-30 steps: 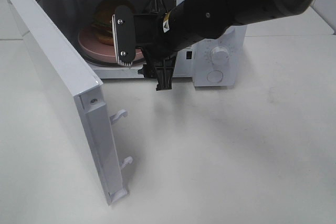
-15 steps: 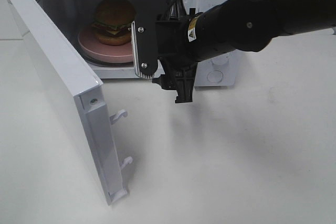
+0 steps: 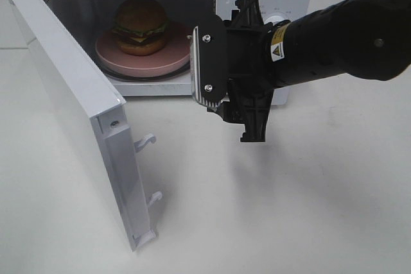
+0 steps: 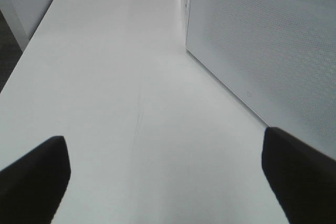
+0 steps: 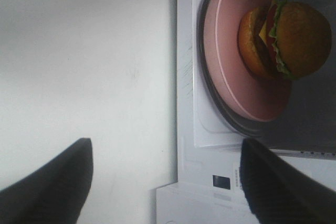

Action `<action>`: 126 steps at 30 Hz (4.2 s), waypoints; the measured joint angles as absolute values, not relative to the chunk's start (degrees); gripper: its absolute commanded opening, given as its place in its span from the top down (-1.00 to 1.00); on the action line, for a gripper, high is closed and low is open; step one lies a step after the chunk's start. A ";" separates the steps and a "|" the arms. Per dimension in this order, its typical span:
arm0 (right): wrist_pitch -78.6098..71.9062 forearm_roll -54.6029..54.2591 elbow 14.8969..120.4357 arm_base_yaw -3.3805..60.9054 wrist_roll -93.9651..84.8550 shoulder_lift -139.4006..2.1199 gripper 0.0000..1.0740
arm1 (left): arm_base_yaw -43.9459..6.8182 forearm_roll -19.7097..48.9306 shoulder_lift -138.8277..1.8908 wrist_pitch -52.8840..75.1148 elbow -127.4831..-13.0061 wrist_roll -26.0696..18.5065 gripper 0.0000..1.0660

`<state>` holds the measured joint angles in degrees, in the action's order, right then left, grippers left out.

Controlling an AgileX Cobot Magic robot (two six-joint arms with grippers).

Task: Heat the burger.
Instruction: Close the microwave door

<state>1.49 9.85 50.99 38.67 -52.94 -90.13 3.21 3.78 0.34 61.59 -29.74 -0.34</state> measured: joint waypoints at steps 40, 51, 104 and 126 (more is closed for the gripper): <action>32.60 9.40 41.77 38.67 -1.43 -62.51 -0.42 | 3.21 3.78 0.34 61.59 -29.74 -0.34 -0.71; 44.69 9.17 41.77 38.67 3.44 -52.71 -0.42 | 3.21 3.78 0.34 61.59 -29.74 -0.34 -0.71; 55.46 5.90 29.85 10.54 5.73 -13.18 -0.42 | 3.21 3.78 0.34 61.59 -29.74 -0.34 -0.71; 57.01 1.83 28.65 7.10 4.41 0.17 -0.42 | 3.21 3.78 0.34 61.59 -29.74 -0.34 -0.71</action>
<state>57.01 1.83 28.65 7.10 4.41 0.17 3.21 3.78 0.34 61.59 -29.74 -0.34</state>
